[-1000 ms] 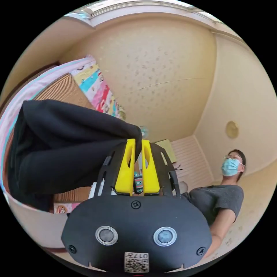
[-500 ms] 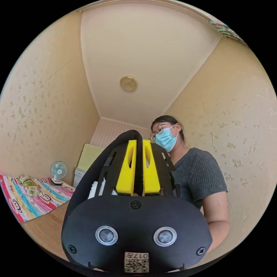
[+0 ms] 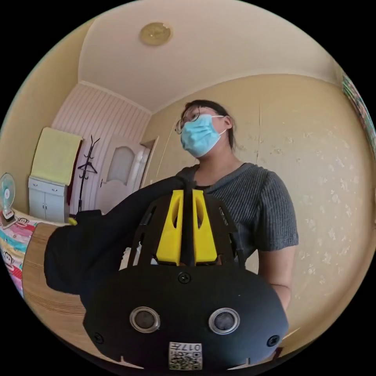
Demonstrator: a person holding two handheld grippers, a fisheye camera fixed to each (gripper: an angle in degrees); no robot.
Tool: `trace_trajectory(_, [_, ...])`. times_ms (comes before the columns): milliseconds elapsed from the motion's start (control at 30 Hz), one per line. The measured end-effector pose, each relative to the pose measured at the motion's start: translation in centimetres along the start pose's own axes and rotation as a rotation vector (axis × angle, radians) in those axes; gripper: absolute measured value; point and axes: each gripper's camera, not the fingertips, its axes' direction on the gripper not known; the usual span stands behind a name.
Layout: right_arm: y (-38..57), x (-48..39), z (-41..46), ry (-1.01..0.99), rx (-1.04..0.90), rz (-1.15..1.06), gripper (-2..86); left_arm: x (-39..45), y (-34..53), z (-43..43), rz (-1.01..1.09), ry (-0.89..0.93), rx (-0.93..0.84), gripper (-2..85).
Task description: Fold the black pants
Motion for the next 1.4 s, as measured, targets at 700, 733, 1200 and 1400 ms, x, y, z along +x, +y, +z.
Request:
trace_trajectory(700, [1.6, -19.9, 12.1, -1.361, -0.449, -0.629, 5.4, -9.8, 10.5, 3.6, -0.488, -0.399, 0.162, 5.1])
trace_trajectory(733, [3.0, -19.2, 11.8, -1.407, -0.405, -0.612, 5.4, -9.8, 10.2, 2.6, -0.469, -0.358, 0.248, 7.1])
trace_trajectory(1200, [13.0, -12.3, 12.3, -1.482, -0.156, -0.251, 6.6, -16.7, 10.0, 3.2, -0.785, -0.38, 0.407, 13.7])
trace_trajectory(1400, [16.8, -10.5, 14.0, -1.454, -0.169, -0.189, 6.7, -18.2, 13.7, 0.6, -0.973, -0.221, 0.525, 15.2])
